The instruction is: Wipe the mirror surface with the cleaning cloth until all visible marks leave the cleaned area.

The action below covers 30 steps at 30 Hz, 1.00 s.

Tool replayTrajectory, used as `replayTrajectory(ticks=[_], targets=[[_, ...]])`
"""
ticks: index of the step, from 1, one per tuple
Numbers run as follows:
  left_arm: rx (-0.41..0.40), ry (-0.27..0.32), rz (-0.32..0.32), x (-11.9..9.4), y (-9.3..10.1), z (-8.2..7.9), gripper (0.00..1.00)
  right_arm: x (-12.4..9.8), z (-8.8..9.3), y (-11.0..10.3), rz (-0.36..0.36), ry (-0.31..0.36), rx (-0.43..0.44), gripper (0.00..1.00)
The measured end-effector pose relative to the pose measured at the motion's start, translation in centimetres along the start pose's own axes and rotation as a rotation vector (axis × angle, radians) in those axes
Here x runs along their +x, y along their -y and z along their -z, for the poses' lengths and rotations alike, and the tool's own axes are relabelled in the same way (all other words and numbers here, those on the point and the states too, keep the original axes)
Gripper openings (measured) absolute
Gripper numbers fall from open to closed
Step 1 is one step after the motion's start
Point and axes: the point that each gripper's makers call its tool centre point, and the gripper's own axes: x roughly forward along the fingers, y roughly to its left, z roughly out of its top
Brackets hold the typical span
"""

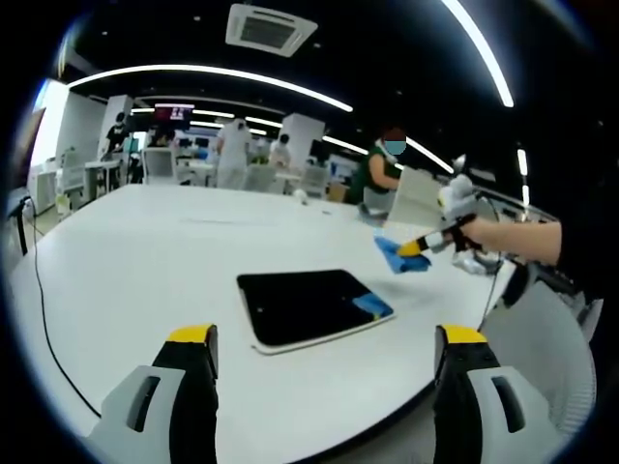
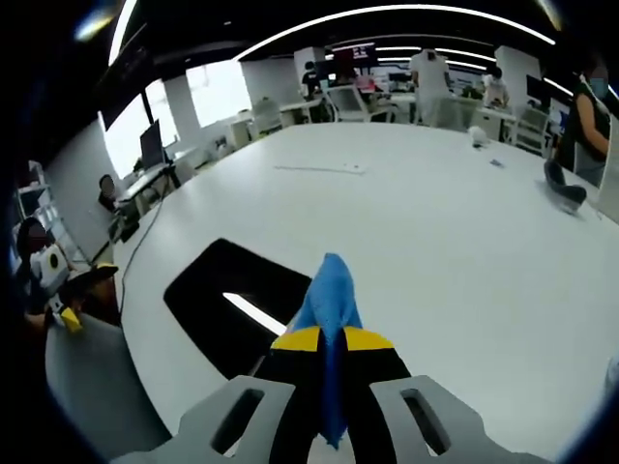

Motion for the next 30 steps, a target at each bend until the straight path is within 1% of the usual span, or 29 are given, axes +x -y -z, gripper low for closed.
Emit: replayTrajectory(ticks=[6, 7, 8, 11, 24, 26, 30], targets=[[0.0, -0.003, 0.002, 0.0, 0.0, 0.0, 0.93, 0.4, 1.1, 0.1, 0.004, -0.022, 0.013, 0.02], [0.0, -0.003, 0.002, 0.0, 0.0, 0.0, 0.93, 0.4, 1.8, 0.3, 0.022, -0.055, -0.025, 0.02], [0.0, -0.003, 0.002, 0.0, 0.0, 0.0, 0.93, 0.4, 1.9, 0.3, 0.021, -0.059, -0.027, 0.02], [0.0, -0.006, 0.006, 0.0, 0.1, 0.1, 0.93, 0.7, 2.5, 0.2, 0.014, -0.07, -0.008, 0.02], [-0.002, -0.003, 0.005, 0.0, 0.1, 0.0, 0.93, 1.9, 4.2, 0.3, 0.0, -0.113, 0.006, 0.02], [-0.003, -0.002, 0.003, 0.0, 0.0, 0.0, 0.93, 1.9, 4.6, 0.3, 0.008, -0.129, 0.01, 0.02], [-0.002, -0.002, 0.005, 0.0, 0.1, 0.0, 0.93, 2.0, 4.9, 0.4, 0.01, -0.134, 0.015, 0.02]])
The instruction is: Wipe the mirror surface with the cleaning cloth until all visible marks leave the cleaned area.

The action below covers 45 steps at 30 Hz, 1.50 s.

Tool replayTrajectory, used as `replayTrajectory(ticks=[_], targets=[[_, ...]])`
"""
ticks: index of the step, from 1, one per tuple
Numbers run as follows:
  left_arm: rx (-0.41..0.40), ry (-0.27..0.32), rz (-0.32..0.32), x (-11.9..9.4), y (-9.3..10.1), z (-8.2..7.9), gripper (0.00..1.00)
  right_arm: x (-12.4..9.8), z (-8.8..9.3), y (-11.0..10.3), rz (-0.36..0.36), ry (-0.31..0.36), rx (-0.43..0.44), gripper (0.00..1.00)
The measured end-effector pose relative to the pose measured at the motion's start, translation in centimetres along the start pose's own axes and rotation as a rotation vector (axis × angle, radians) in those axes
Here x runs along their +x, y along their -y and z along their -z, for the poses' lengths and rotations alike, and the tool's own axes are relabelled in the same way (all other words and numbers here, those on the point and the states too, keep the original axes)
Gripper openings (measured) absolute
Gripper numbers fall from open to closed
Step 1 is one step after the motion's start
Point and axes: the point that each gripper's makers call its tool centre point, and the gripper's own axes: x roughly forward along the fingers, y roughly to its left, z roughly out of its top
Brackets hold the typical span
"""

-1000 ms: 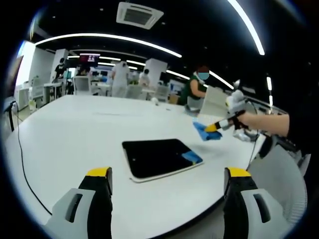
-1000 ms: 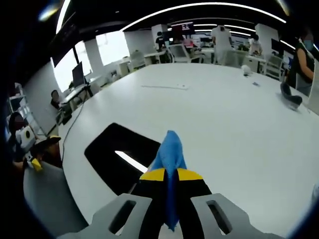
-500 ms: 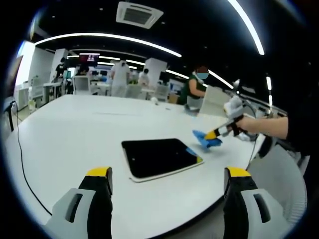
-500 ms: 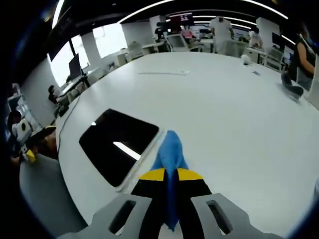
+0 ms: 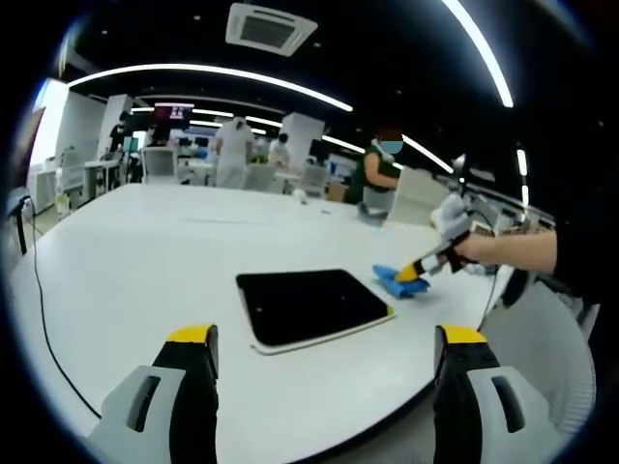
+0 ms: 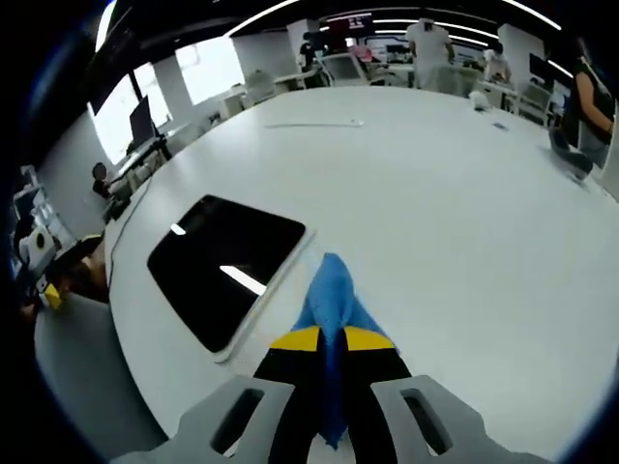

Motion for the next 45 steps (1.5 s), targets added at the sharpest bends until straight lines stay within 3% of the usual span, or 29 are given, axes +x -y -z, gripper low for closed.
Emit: replayTrajectory(ticks=[16, 45], targets=[[0.001, 0.003, -0.001, 0.0, 0.0, 0.0, 0.92, 0.9, 0.9, 0.0, -0.001, -0.026, -0.011, 0.03], [-0.001, 0.001, 0.003, 0.0, 0.0, 0.0, 0.92, 1.0, 1.0, -0.5, -0.016, 0.004, -0.034, 0.1]])
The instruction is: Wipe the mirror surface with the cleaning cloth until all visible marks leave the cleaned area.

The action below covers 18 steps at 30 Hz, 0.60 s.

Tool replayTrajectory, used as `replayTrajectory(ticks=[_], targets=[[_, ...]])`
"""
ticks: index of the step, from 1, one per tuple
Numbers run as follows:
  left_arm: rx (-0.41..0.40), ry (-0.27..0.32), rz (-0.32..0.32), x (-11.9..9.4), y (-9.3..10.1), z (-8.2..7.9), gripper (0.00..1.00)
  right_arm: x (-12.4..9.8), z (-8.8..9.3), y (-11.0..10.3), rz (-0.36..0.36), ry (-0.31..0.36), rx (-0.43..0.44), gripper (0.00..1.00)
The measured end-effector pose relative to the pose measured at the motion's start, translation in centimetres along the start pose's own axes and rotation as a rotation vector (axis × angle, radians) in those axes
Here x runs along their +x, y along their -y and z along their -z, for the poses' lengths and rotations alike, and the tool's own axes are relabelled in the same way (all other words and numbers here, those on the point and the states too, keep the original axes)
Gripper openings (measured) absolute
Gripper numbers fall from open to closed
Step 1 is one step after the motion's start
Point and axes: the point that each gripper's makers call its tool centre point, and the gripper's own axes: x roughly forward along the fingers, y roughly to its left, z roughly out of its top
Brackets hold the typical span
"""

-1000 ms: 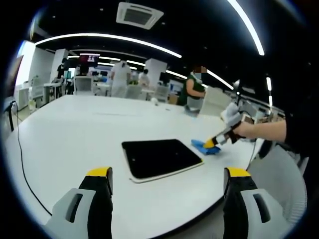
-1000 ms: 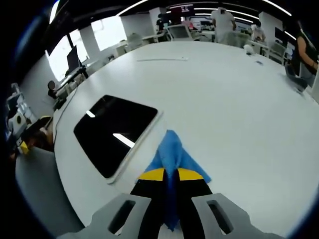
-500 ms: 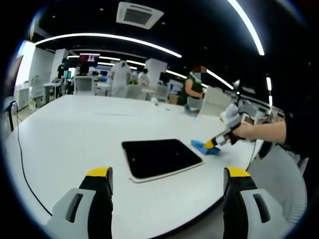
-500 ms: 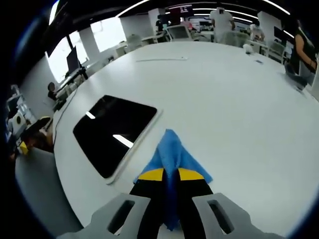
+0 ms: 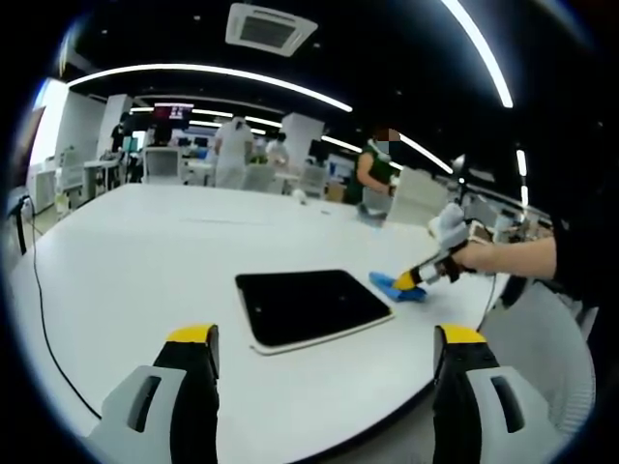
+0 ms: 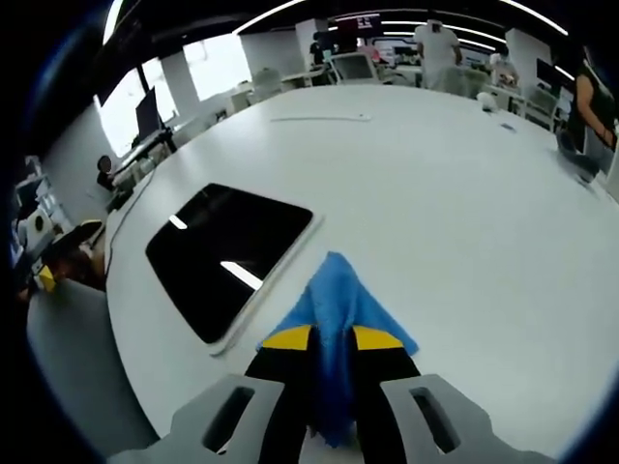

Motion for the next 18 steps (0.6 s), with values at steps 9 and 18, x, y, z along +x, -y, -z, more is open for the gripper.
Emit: replayTrajectory(ticks=[9, 18], targets=[[-0.001, -0.001, 0.005, 0.0, 0.1, 0.0, 0.92, -0.5, -0.9, 0.1, 0.023, 0.028, 0.011, 0.2], [-0.001, -0.005, 0.005, 0.0, 0.1, 0.1, 0.92, -1.5, -1.6, 0.2, 0.055, 0.067, 0.031, 0.36]])
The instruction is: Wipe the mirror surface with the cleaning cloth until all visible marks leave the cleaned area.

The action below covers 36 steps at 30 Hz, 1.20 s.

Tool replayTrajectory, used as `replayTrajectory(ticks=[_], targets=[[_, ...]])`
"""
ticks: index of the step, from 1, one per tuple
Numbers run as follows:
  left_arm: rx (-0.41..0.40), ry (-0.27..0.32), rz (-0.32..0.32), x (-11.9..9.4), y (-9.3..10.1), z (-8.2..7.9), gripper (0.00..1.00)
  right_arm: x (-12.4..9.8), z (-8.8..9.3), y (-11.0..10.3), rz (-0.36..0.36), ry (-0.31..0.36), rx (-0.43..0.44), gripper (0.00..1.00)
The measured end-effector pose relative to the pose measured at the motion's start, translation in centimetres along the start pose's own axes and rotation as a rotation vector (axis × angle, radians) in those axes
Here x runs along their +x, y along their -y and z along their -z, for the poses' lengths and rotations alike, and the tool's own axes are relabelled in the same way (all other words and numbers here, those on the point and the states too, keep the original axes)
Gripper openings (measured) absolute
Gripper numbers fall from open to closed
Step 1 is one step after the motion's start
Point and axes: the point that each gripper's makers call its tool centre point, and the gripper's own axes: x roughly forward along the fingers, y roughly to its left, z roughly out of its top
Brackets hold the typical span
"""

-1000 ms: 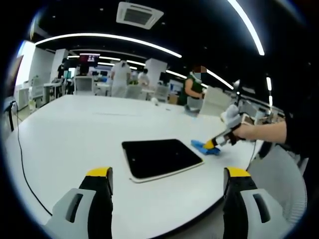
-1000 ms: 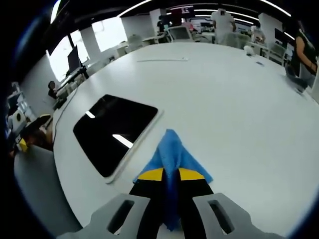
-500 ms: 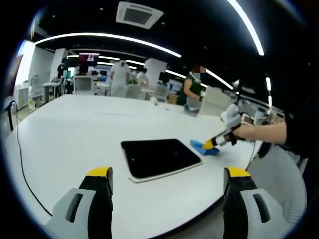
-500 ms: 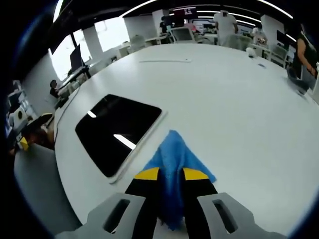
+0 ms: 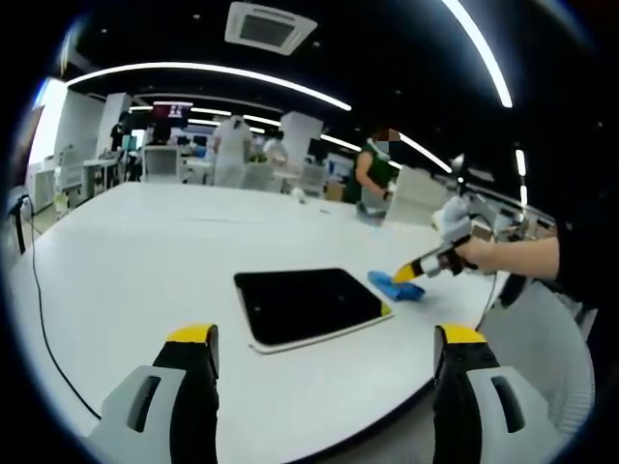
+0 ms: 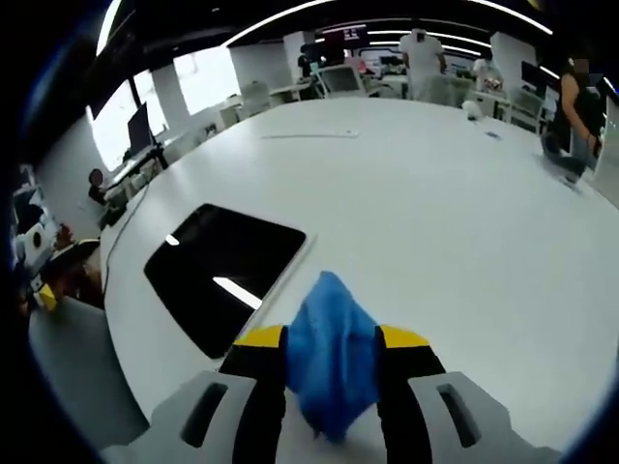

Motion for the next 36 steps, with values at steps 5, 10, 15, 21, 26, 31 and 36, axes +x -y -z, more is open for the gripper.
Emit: replayTrajectory(ticks=[5, 10, 15, 21, 26, 31, 36], targets=[[0.0, 0.001, 0.001, 0.0, 0.0, 0.0, 0.92, -0.7, -0.6, 0.1, 0.002, 0.022, 0.0, 0.38], [0.0, 0.001, 0.002, 0.0, 0.0, 0.0, 0.92, -1.6, -1.4, -1.0, -0.009, 0.051, -0.026, 0.38], [0.001, 0.001, -0.003, 0.0, -0.1, 0.0, 0.92, -2.9, -1.8, -1.7, -0.003, 0.087, -0.039, 0.38], [0.002, 0.002, 0.001, 0.0, 0.0, 0.0, 0.92, -4.1, -1.4, -2.1, -0.001, 0.107, -0.039, 0.4], [0.002, 0.0, 0.002, 0.0, 0.0, 0.0, 0.92, -5.1, -1.1, -3.0, 0.004, 0.133, -0.038, 0.46], [0.001, -0.004, 0.004, 0.0, 0.1, 0.1, 0.92, -6.1, -0.7, -3.9, -0.01, 0.169, -0.022, 0.49], [0.001, -0.003, 0.003, 0.0, 0.1, 0.1, 0.92, -7.1, 0.0, -4.9, -0.015, 0.178, -0.042, 0.52]])
